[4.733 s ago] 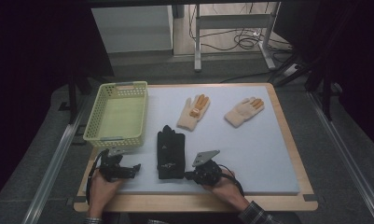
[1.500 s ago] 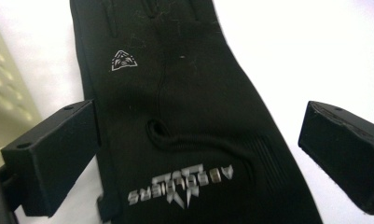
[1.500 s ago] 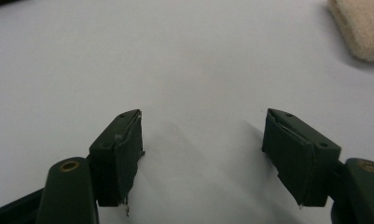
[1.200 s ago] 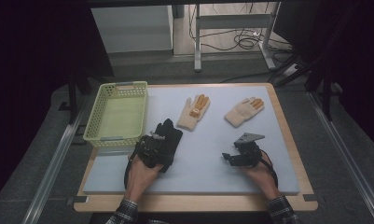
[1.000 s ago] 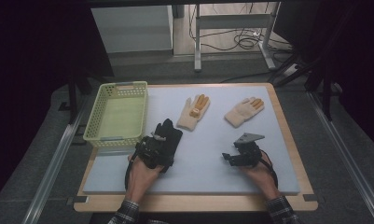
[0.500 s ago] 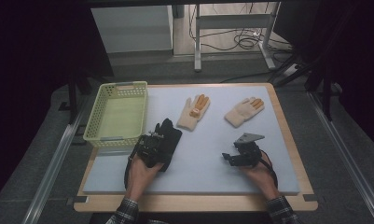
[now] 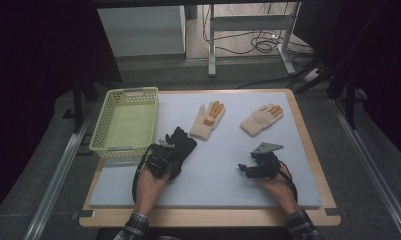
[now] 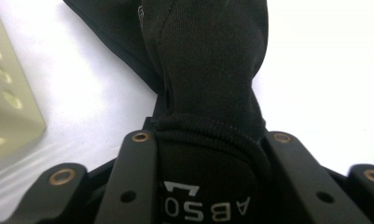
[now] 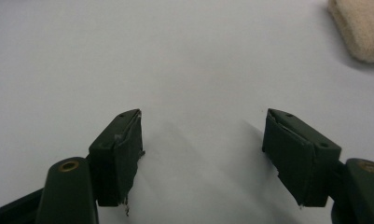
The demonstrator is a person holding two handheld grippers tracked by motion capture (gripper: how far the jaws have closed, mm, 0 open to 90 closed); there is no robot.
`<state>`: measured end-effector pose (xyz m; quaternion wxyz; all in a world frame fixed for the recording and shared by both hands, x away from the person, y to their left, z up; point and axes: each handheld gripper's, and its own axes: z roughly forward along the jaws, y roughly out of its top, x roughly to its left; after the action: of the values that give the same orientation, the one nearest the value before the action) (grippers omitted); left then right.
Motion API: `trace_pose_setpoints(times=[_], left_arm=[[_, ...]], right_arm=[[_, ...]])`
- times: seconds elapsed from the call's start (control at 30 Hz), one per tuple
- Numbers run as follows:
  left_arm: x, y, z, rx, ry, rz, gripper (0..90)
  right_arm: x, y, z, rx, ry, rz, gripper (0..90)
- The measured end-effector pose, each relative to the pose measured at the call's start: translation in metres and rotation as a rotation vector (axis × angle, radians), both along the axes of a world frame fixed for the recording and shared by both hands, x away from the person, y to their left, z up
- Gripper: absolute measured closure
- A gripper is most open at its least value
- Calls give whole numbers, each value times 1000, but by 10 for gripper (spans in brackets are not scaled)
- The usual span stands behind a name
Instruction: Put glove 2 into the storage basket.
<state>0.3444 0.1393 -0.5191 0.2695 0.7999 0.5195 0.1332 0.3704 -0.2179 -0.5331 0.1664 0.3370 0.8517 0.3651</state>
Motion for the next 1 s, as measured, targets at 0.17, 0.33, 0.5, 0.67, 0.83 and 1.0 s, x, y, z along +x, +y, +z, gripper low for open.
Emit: trace_pose_setpoints(times=[0.17,0.33,0.5,0.67,0.83,1.0], left_arm=[[0,0,7,2,-9,-22,700],[3,2,16,-12,-22,-22,698],[6,4,31,-25,-38,-19,697],[14,6,49,-23,-53,-3,696],[23,11,62,-23,-60,5,693],[29,19,75,-20,-71,11,692]], right_arm=[[0,0,0,0,0,0,281],[0,0,0,0,-1,0,281],[0,0,0,0,-1,0,281],[0,0,0,-2,-2,1,281],[-1,0,0,-4,-4,0,280],[-1,0,0,-4,-3,-1,279]])
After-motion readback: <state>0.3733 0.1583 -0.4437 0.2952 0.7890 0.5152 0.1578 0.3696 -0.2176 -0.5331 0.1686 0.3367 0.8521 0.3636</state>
